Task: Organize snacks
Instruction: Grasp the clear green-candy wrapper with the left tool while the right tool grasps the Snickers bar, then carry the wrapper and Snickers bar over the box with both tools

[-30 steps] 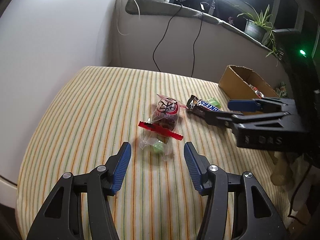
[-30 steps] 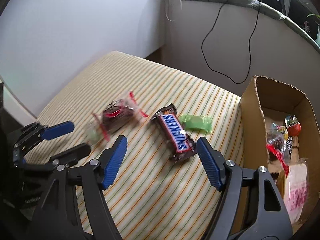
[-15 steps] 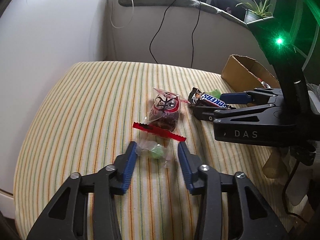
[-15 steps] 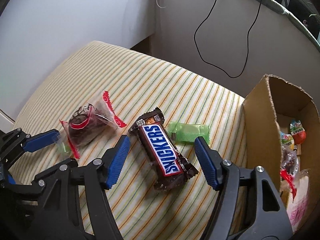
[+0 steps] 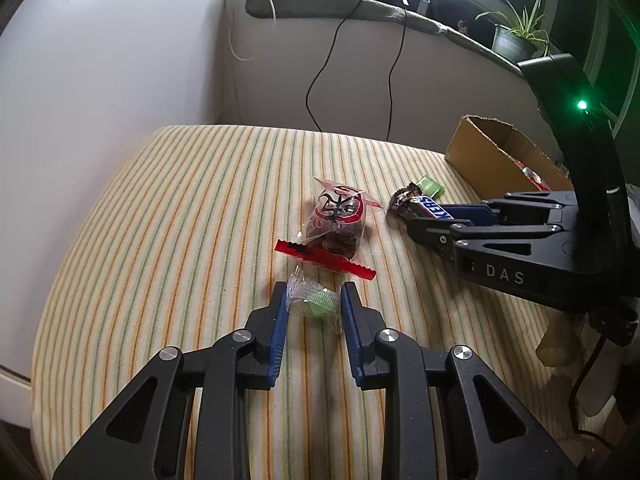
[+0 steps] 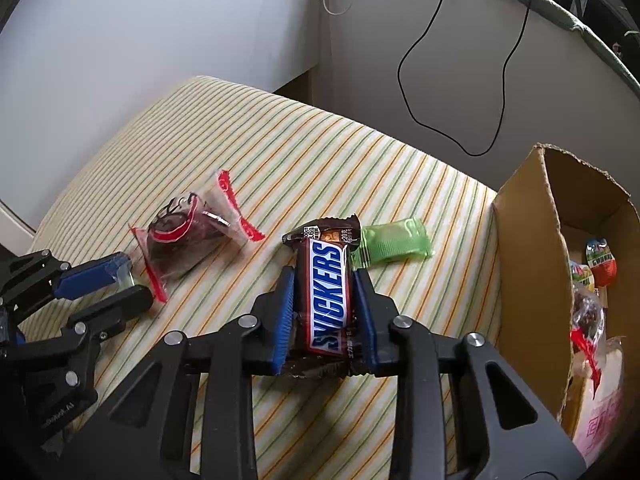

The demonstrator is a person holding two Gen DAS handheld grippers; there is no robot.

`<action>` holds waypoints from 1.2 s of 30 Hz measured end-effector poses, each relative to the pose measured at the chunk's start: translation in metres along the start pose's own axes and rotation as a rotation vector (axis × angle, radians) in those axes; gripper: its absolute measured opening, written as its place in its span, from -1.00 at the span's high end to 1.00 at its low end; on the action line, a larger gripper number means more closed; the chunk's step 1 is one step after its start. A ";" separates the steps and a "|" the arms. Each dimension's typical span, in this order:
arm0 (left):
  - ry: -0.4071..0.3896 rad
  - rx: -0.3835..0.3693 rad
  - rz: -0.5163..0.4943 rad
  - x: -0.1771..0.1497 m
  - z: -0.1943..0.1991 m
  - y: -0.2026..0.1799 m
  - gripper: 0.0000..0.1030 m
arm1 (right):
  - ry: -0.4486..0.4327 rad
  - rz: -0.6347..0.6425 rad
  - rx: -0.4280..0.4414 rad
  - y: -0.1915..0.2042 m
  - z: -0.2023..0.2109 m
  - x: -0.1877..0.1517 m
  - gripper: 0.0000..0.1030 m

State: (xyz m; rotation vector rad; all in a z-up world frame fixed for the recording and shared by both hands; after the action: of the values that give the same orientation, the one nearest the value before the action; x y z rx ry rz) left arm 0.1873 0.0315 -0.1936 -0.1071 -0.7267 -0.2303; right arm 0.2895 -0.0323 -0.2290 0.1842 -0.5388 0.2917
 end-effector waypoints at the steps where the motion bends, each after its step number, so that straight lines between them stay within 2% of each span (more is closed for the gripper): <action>1: -0.002 0.000 0.002 -0.002 0.003 0.001 0.53 | -0.001 -0.003 0.005 0.000 0.001 -0.001 0.42; 10: -0.038 0.002 0.035 -0.001 0.019 0.001 0.53 | -0.024 -0.059 0.072 -0.002 0.017 -0.015 0.42; 21: -0.097 0.001 0.026 0.012 0.046 -0.017 0.53 | -0.106 -0.097 0.157 -0.014 0.072 -0.024 0.43; 28: -0.131 -0.024 -0.005 0.032 0.054 -0.045 0.53 | -0.176 -0.099 0.170 -0.034 0.117 -0.022 0.42; 36: -0.151 -0.076 -0.068 0.057 0.052 -0.090 0.53 | -0.240 -0.125 0.131 -0.084 0.152 -0.017 0.42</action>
State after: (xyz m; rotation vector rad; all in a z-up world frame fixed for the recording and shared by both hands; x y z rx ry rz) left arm 0.1731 -0.0564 -0.1155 -0.1733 -0.8729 -0.3170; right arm 0.2297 -0.1532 -0.1179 0.3816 -0.7430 0.1840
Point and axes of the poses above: each gripper's, at about its wrist camera, not at the fingertips, and z roughly against the way its jaws point, y to its left, x to its top, the point moved 9 cm from there along -z, roughly the way its jaws point, and after that the axes turned 12 degrees about -z, right-handed, at the moved point
